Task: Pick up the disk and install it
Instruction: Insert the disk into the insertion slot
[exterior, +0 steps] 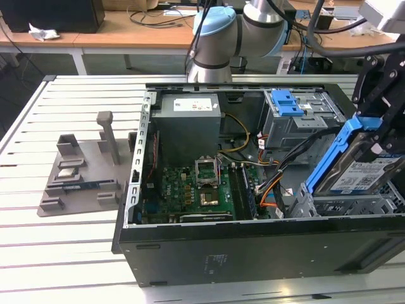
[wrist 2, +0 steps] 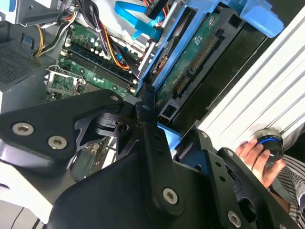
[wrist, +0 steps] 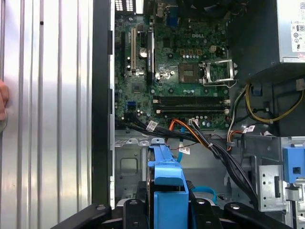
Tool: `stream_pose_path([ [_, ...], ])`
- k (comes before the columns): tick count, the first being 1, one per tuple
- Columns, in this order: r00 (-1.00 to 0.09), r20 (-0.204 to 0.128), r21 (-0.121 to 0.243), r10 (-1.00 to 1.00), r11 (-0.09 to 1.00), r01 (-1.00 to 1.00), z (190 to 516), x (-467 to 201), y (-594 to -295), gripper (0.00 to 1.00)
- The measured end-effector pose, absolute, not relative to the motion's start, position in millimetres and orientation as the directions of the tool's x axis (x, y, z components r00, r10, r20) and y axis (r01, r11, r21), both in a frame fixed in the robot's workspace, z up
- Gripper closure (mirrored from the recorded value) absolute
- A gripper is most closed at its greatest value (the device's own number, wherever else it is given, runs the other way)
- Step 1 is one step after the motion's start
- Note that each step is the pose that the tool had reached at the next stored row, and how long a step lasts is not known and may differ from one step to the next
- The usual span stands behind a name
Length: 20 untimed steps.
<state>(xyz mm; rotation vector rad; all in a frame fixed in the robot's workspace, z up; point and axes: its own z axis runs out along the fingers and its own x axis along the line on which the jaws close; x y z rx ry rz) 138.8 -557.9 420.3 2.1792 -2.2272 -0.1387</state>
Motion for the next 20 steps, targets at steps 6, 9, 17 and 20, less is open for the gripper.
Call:
stream_pose_path([
  [6,-0.023,-0.046,0.079,-0.999,0.020,-0.997,410.3,138.8,-557.9,0.63],
  [9,-0.023,-0.046,0.079,-0.999,0.020,-0.997,405.5,138.8,-557.9,0.63],
  [17,-0.023,-0.046,0.079,-0.999,0.020,-0.997,396.1,138.8,-557.9,0.63],
  [20,-0.023,-0.046,0.079,-0.999,0.020,-0.997,395.7,138.8,-557.9,0.62],
])
